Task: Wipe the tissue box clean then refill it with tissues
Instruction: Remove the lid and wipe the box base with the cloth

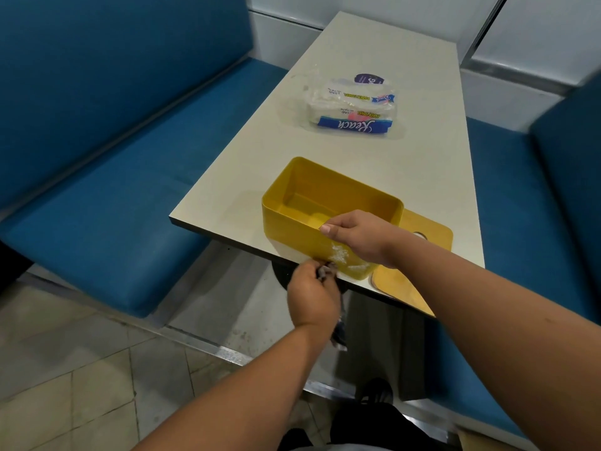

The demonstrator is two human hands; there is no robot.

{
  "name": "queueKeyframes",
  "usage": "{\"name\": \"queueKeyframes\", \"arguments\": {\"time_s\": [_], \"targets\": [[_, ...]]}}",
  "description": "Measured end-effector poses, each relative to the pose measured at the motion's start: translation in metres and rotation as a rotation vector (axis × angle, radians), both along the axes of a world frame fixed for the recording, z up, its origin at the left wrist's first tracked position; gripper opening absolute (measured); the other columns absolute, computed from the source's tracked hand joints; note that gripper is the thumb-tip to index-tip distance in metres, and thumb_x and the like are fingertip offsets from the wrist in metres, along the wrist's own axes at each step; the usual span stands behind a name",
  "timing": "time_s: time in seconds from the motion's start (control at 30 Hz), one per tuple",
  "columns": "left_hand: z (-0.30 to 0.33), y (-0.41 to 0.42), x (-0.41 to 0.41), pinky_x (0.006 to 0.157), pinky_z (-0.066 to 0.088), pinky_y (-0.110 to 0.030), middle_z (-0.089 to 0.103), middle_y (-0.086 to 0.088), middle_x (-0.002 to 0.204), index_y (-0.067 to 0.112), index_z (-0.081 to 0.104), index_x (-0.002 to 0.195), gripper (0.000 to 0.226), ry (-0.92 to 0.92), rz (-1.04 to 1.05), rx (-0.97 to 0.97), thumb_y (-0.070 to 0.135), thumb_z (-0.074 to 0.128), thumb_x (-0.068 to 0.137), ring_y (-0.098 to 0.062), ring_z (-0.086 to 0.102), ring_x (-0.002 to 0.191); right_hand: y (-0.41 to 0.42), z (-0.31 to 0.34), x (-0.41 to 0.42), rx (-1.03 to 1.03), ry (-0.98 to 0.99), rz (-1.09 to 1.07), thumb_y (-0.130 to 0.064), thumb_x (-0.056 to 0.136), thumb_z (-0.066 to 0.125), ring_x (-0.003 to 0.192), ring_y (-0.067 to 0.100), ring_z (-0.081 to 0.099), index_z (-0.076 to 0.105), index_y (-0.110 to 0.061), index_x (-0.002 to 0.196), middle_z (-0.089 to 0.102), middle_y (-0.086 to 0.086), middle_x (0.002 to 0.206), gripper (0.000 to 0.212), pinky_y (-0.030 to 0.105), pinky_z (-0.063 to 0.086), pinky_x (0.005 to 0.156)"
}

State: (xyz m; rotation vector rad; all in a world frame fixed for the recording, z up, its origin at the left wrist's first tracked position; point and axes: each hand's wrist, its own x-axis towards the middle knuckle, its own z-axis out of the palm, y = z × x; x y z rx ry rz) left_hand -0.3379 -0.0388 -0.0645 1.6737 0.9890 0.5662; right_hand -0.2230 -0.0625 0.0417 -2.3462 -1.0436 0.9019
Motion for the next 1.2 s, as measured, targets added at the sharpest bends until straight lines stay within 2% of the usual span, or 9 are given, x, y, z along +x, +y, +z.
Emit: {"name": "queueKeyframes", "arguments": {"time_s": [0.1, 0.2, 0.33, 0.4, 0.53, 0.73, 0.83, 0.93, 1.2], "targets": [[0.001, 0.011, -0.001, 0.068, 0.038, -0.019, 0.064, -0.005, 0.09, 0.016, 0.06, 0.087, 0.007, -0.018, 0.091, 0.012, 0.021, 0.061, 0.093, -0.016, 0.056, 0.077, 0.001, 0.0, 0.0, 0.0, 0.002, 0.003, -0.044, 0.098, 0.044, 0.129, 0.024, 0.046, 0.055, -0.015, 0.134, 0.052, 0.006, 0.14, 0.047, 0.039, 0.036, 0.107], [0.005, -0.015, 0.004, 0.068, 0.038, -0.019, 0.062, -0.001, 0.084, 0.014, 0.06, 0.086, 0.009, 0.037, 0.001, -0.028, 0.019, 0.06, 0.093, -0.01, 0.054, 0.072, 0.001, 0.0, 0.001, 0.003, 0.019, 0.01, -0.043, 0.099, 0.044, 0.13, 0.024, 0.046, 0.054, -0.014, 0.134, 0.051, 0.007, 0.141, 0.047, 0.039, 0.036, 0.107], [0.002, -0.039, 0.009, 0.07, 0.041, -0.003, 0.061, 0.01, 0.081, 0.015, 0.063, 0.097, 0.004, 0.064, -0.164, -0.197, 0.017, 0.063, 0.093, 0.006, 0.059, 0.075, 0.002, -0.001, 0.002, 0.003, 0.047, 0.02, -0.042, 0.099, 0.043, 0.132, 0.025, 0.043, 0.053, -0.013, 0.135, 0.048, 0.008, 0.143, 0.047, 0.039, 0.033, 0.107], [0.0, -0.03, 0.007, 0.075, 0.047, -0.014, 0.065, 0.005, 0.087, 0.016, 0.066, 0.095, 0.006, 0.057, -0.147, -0.123, 0.021, 0.064, 0.092, -0.007, 0.062, 0.083, 0.001, -0.001, 0.004, 0.01, 0.057, 0.014, -0.042, 0.099, 0.044, 0.132, 0.025, 0.043, 0.053, -0.013, 0.135, 0.049, 0.008, 0.143, 0.047, 0.038, 0.033, 0.107], [-0.001, 0.003, -0.005, 0.068, 0.042, -0.016, 0.066, 0.001, 0.094, 0.016, 0.065, 0.096, 0.01, 0.018, -0.009, -0.003, 0.025, 0.064, 0.092, -0.013, 0.06, 0.084, 0.002, -0.002, 0.005, -0.003, 0.067, 0.029, -0.044, 0.098, 0.045, 0.131, 0.024, 0.045, 0.054, -0.015, 0.135, 0.05, 0.006, 0.142, 0.048, 0.039, 0.035, 0.107], [0.001, 0.031, -0.027, 0.068, 0.045, -0.03, 0.063, 0.002, 0.088, 0.017, 0.065, 0.094, 0.011, 0.077, 0.025, 0.07, 0.027, 0.062, 0.092, -0.018, 0.059, 0.082, -0.013, 0.023, 0.023, -0.02, -0.076, 0.1, -0.046, 0.099, 0.039, 0.103, 0.014, 0.06, 0.065, -0.022, 0.118, 0.066, -0.004, 0.114, 0.04, 0.031, 0.044, 0.091], [0.009, 0.034, -0.032, 0.069, 0.048, -0.03, 0.063, 0.004, 0.087, 0.017, 0.064, 0.093, 0.008, 0.031, 0.002, 0.119, 0.025, 0.064, 0.091, -0.015, 0.059, 0.081, -0.026, 0.019, 0.034, -0.126, -0.392, 0.167, -0.056, 0.096, 0.034, 0.095, 0.009, 0.05, 0.069, -0.029, 0.109, 0.067, -0.007, 0.094, 0.046, 0.035, 0.023, 0.106], [0.018, 0.034, -0.029, 0.067, 0.046, -0.025, 0.06, 0.006, 0.087, 0.019, 0.062, 0.091, 0.006, 0.0, -0.036, 0.177, 0.025, 0.063, 0.092, -0.01, 0.057, 0.08, -0.029, 0.008, 0.034, -0.099, -0.498, 0.181, -0.059, 0.095, 0.031, 0.095, 0.008, 0.056, 0.069, -0.028, 0.105, 0.069, -0.007, 0.085, 0.05, 0.045, 0.003, 0.117], [0.021, 0.039, -0.029, 0.069, 0.048, -0.027, 0.06, 0.005, 0.089, 0.017, 0.064, 0.092, 0.008, -0.023, -0.035, 0.201, 0.024, 0.063, 0.092, -0.011, 0.057, 0.082, -0.032, -0.003, 0.038, 0.111, -0.617, 0.159, -0.072, 0.086, 0.036, 0.093, 0.009, 0.056, 0.071, -0.032, 0.097, 0.069, -0.012, 0.093, 0.055, 0.04, 0.026, 0.108]]}}
